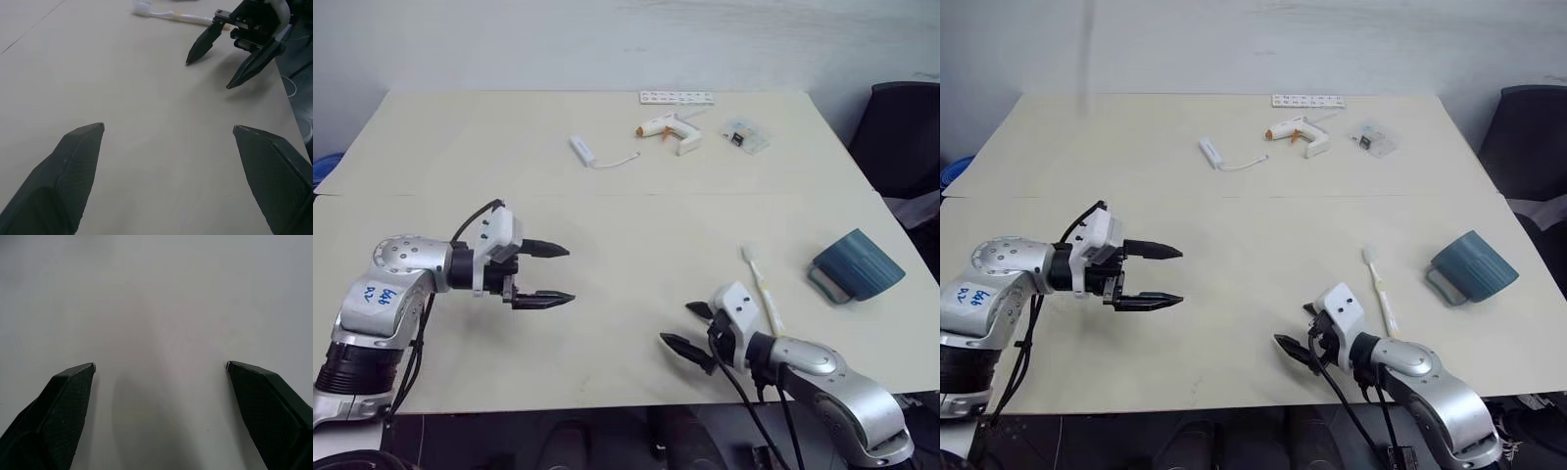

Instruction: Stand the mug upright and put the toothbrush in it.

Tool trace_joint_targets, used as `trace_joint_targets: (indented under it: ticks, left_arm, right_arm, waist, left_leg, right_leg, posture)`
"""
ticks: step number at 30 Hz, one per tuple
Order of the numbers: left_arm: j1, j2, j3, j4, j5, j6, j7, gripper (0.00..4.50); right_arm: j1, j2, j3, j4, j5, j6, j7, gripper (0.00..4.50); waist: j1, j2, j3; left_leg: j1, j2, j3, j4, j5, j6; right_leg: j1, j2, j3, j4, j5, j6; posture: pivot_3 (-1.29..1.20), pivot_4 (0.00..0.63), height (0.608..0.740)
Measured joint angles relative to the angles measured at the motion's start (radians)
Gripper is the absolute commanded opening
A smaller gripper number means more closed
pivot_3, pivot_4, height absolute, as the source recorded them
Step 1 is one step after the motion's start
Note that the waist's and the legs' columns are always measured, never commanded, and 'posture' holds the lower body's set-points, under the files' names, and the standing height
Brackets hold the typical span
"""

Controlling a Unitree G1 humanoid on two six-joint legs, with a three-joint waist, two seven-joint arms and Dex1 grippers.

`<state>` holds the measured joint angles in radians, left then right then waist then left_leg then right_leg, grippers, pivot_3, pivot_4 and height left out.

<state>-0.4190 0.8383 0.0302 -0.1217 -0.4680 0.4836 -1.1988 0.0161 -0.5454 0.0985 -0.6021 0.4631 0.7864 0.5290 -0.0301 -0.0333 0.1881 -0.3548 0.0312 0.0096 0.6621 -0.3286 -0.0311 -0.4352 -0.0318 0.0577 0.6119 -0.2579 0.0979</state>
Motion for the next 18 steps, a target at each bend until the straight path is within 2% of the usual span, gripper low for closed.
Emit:
trace_joint_targets:
  ticks: [18]
  left_arm:
    - [0.031, 0.003, 0.0, -0.027, 0.002, 0.001, 0.042, 4.5]
  right_arm:
    - [0.001, 0.0, 0.0, -0.013, 0.0, 0.008, 0.001, 4.49]
  waist:
    - [0.001, 0.0, 0.0]
  left_leg:
    - [0.0, 0.0, 0.0, 0.0, 0.0, 0.0]
  right_leg:
    - [0.0, 0.0, 0.001, 0.0, 0.0, 0.0]
  posture:
    - [0.0, 0.15, 0.74]
